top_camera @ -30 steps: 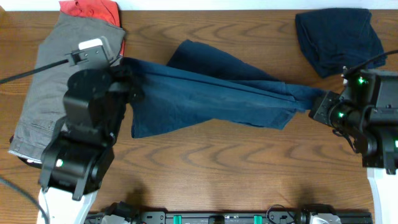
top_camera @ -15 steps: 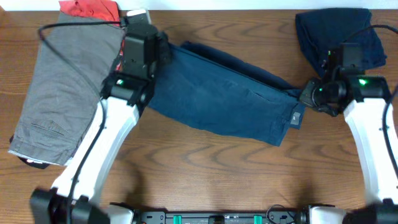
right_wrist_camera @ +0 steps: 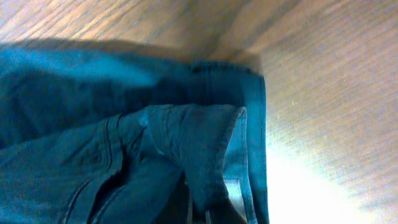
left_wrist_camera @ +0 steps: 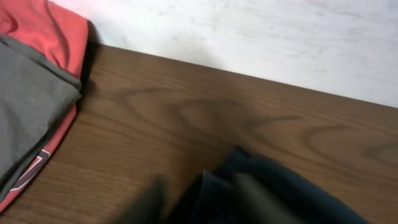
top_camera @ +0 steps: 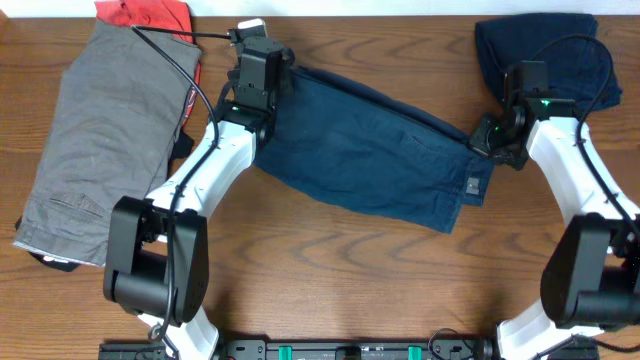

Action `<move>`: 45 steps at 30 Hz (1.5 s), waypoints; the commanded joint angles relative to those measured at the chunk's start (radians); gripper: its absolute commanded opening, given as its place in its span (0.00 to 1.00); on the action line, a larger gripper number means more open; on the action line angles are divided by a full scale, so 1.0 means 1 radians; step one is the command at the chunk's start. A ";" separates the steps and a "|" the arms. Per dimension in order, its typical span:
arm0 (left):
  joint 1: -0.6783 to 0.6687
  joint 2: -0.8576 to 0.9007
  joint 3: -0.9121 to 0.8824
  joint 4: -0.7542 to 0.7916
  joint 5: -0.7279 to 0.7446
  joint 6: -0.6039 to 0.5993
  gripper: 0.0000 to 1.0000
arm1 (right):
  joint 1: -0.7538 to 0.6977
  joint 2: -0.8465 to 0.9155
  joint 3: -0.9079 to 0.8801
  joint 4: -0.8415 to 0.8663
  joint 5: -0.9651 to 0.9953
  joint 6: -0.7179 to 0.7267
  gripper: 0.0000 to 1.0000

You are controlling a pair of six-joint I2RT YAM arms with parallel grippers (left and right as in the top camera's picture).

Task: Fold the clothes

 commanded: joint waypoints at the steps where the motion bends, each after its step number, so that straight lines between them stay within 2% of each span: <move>1: 0.010 0.019 0.012 0.009 -0.039 0.006 0.82 | -0.014 0.044 0.008 0.033 0.047 0.004 0.14; 2: 0.010 0.020 0.012 0.009 -0.040 0.006 0.91 | -0.014 0.051 0.008 0.044 0.047 0.004 0.23; 3: 0.010 0.022 0.012 0.008 -0.040 0.006 0.97 | -0.014 0.055 0.008 0.049 0.046 0.004 0.39; 4: 0.010 0.022 0.012 0.009 -0.040 0.006 0.98 | -0.014 0.056 0.008 0.056 0.046 0.004 0.51; 7: 0.011 0.018 0.013 0.012 -0.040 0.006 0.98 | -0.015 0.052 0.010 0.062 0.040 0.004 0.75; 14: 0.011 -0.067 0.013 -0.056 -0.039 0.041 0.98 | -0.040 -0.037 0.013 0.013 -0.064 -0.071 0.86; 17: 0.010 -0.132 0.013 -0.141 -0.039 0.077 0.98 | -0.050 -0.103 0.015 -0.035 -0.114 -0.153 0.99; 22: 0.011 -0.203 0.013 -0.314 0.006 0.102 0.98 | -0.029 -0.185 0.015 -0.093 -0.202 -0.318 0.99; 26: 0.010 -0.187 0.012 -0.356 0.151 0.171 0.98 | 0.026 -0.172 0.013 -0.089 -0.200 -0.364 0.99; 31: 0.010 -0.125 0.012 -0.355 0.232 0.225 0.98 | 0.064 -0.114 0.013 -0.096 -0.155 -0.325 0.99; 34: 0.011 -0.081 0.012 -0.377 0.232 0.253 0.98 | 0.062 -0.069 0.013 -0.101 -0.151 -0.323 0.97; 37: 0.015 -0.050 0.012 -0.406 0.231 0.265 0.98 | 0.050 -0.032 0.013 -0.119 -0.124 -0.262 0.95; 42: 0.043 -0.043 0.012 -0.458 0.231 0.265 0.98 | 0.024 0.021 0.013 -0.107 -0.050 -0.185 0.95; 45: 0.065 -0.043 0.012 -0.487 0.231 0.264 0.98 | 0.014 0.063 0.013 -0.052 -0.039 -0.187 0.97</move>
